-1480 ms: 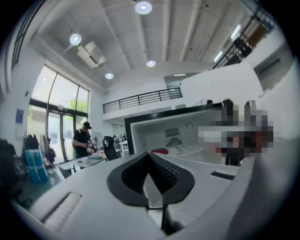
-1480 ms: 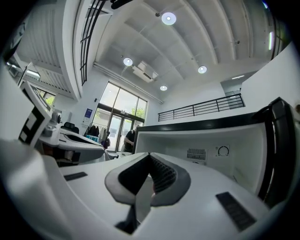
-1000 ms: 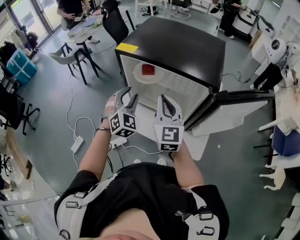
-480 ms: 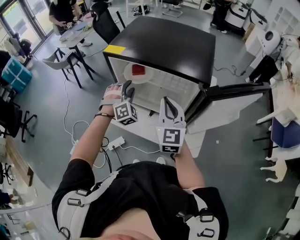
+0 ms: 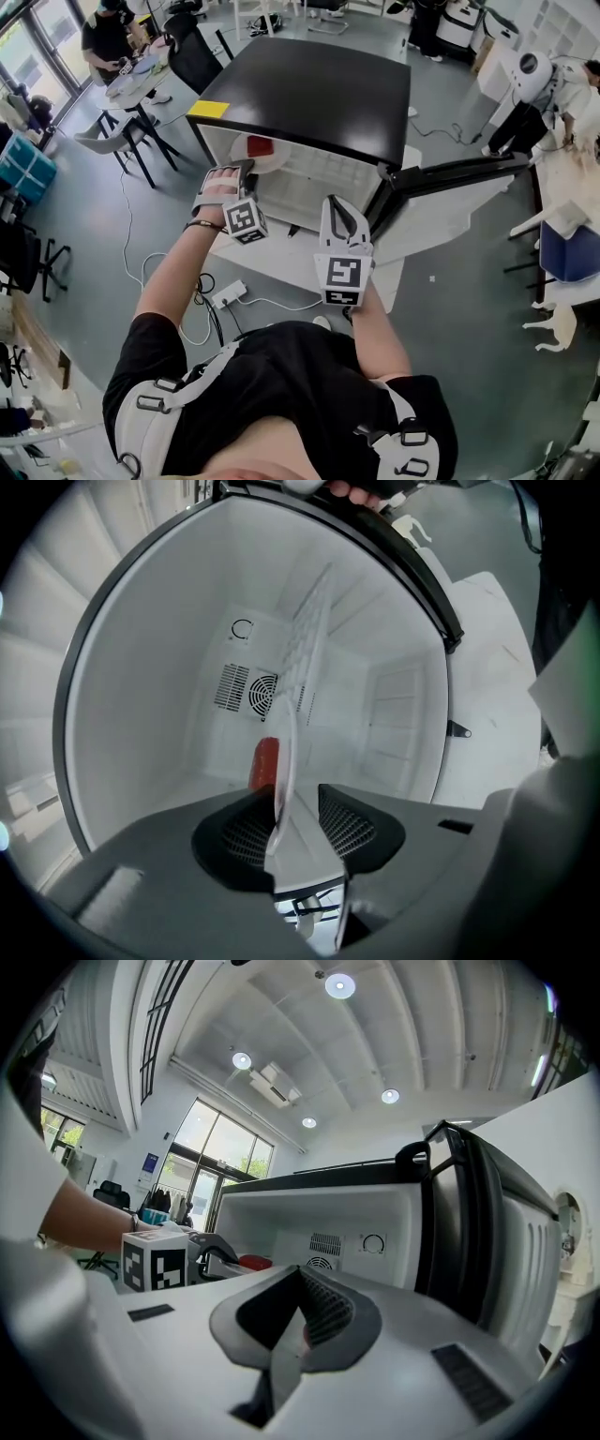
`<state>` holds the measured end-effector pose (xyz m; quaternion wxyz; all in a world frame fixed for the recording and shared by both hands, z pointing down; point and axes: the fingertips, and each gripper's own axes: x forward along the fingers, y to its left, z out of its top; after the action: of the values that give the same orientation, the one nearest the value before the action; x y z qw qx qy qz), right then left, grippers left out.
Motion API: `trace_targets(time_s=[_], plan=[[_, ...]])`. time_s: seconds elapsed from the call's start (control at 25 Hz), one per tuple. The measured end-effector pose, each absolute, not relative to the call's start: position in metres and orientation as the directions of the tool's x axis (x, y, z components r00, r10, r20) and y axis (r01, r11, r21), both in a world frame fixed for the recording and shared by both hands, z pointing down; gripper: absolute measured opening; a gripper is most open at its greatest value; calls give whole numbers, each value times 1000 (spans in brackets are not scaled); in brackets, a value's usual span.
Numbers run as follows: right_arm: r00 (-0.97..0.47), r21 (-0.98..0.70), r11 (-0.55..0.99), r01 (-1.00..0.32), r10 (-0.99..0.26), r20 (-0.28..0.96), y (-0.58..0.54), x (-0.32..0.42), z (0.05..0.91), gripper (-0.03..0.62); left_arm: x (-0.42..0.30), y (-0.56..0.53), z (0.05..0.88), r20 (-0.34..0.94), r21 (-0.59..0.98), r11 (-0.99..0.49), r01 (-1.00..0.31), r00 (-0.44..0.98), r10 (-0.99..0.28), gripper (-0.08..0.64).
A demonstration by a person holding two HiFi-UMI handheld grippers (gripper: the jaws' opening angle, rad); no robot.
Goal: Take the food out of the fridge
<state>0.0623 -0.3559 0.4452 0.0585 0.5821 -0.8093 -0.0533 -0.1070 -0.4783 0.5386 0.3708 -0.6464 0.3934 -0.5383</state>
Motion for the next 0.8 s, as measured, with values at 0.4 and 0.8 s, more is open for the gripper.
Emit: trace_targets(time_s=[0.4, 0.8], plan=[[-312, 152, 314, -937, -949, 43, -358, 65, 449, 8, -106, -477, 537, 383, -919, -389, -64, 93, -919, 40], [-337, 168, 341, -925, -940, 50, -355, 52, 453, 8, -106, -462, 515, 267, -955, -276, -109, 89, -960, 40]])
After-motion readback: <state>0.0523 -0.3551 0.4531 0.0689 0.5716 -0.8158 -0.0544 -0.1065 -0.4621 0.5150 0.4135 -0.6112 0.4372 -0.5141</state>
